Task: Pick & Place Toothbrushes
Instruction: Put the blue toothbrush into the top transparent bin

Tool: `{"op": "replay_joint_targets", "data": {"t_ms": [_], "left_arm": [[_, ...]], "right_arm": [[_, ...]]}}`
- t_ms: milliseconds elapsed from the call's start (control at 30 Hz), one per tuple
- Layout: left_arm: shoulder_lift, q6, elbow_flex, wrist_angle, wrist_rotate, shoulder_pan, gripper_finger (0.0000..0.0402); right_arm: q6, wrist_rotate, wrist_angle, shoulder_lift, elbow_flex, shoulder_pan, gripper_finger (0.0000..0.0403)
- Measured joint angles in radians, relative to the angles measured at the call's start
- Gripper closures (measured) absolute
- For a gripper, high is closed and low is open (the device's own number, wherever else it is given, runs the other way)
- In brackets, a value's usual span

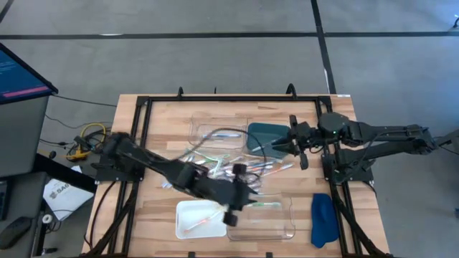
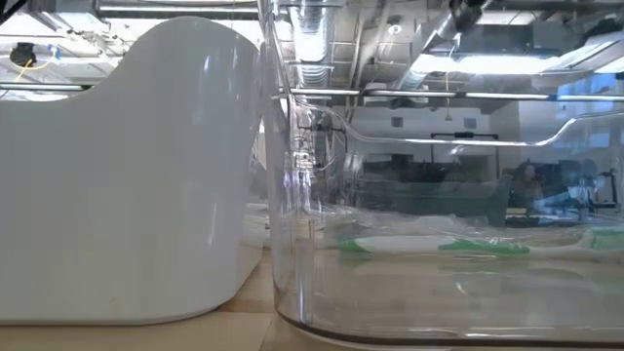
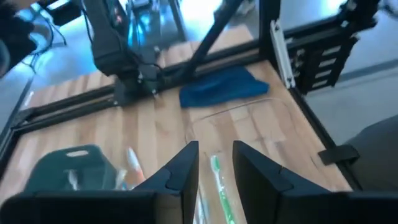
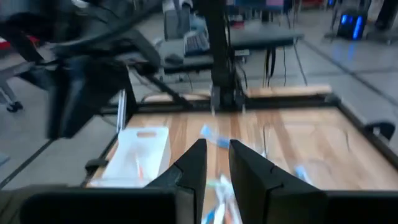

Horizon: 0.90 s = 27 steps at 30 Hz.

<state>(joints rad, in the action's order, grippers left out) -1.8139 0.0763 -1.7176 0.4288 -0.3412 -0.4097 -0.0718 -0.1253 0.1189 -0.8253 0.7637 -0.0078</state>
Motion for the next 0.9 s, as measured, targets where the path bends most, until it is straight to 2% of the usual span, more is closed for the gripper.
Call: {"op": "replay_joint_targets", "data": {"t_ms": [167, 367, 533, 600, 700, 900], "left_arm": [[0.257, 0.009, 0.392, -0.272, -0.001, 0.045, 0.0308], [0.579, 0.060, 0.829, -0.791, -0.001, 0.132, 0.0308], [0.725, 0.127, 1.125, -1.134, 0.004, 0.218, 0.0308], [0.755, 0.126, 1.195, -1.240, 0.002, 0.264, 0.0308], [0.788, 0.107, 1.220, -1.304, 0.032, 0.314, 0.0308], [0.843, 0.123, 1.128, -1.315, 0.258, 0.349, 0.0308]], "right_arm": [[0.004, 0.000, -0.040, -0.048, -0.002, -0.005, 0.0340], [0.067, 0.000, -0.222, -0.169, -0.002, -0.052, 0.0340], [0.179, 0.000, -0.398, -0.297, -0.002, -0.093, 0.0340], [0.219, 0.000, -0.468, -0.351, -0.002, -0.109, 0.0340], [0.299, 0.000, -0.610, -0.420, 0.000, -0.133, 0.0340], [0.310, 0.000, -0.813, -0.514, 0.057, -0.165, 0.0340]]}}
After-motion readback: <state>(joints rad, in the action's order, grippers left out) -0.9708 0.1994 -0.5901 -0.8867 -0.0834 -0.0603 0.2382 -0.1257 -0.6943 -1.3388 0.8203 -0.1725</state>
